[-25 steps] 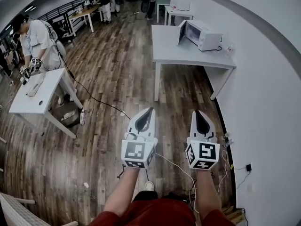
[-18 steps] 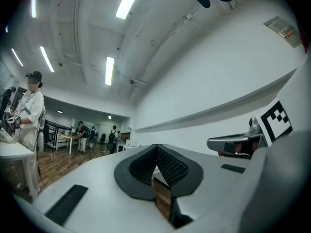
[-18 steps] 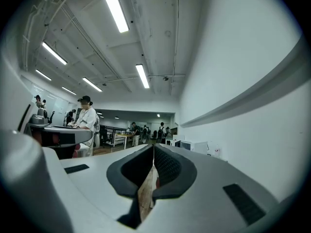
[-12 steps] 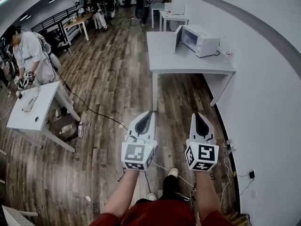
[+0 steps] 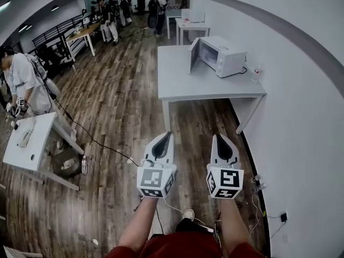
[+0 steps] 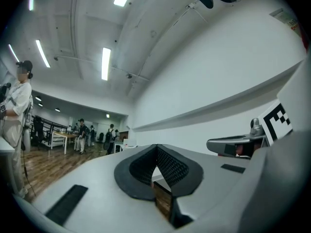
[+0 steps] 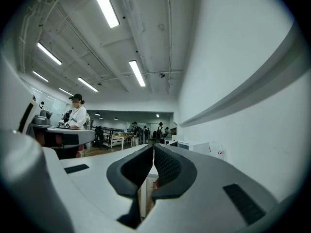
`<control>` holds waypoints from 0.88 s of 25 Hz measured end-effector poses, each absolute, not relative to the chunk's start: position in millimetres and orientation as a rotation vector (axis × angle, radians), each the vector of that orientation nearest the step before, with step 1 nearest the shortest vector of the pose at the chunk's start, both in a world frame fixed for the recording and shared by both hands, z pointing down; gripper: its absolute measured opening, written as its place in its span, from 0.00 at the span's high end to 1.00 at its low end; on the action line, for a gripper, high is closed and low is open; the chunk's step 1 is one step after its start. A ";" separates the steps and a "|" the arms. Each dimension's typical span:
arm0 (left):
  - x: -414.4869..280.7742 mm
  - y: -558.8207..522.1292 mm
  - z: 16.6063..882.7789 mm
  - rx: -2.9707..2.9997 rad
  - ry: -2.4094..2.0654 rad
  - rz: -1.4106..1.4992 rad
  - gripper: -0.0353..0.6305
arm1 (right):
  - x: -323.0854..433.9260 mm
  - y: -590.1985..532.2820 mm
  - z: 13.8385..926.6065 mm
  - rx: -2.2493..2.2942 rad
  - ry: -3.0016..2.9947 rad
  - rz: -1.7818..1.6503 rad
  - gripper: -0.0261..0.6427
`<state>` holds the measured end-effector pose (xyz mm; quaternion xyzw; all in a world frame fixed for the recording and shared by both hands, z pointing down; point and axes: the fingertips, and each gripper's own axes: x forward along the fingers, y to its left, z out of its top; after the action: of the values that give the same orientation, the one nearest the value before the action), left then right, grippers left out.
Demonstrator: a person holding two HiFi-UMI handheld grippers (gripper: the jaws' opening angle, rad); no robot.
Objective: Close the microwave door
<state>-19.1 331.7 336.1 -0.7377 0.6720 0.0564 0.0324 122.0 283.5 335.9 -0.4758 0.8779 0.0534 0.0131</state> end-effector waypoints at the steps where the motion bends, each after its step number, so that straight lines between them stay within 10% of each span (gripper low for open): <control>1: -15.6 316.7 335.0 -2.272 2.066 0.174 0.91 | 125.6 269.4 335.4 -1.483 2.735 0.166 0.92; 22: -15.1 129.1 351.3 -2.255 2.081 0.154 0.91 | 125.1 78.9 357.4 -1.450 2.751 0.129 0.92</control>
<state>-15.1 129.1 351.3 -0.7335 0.6769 0.0499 0.0349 125.1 78.9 357.4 -0.4659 0.8837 0.0414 0.0148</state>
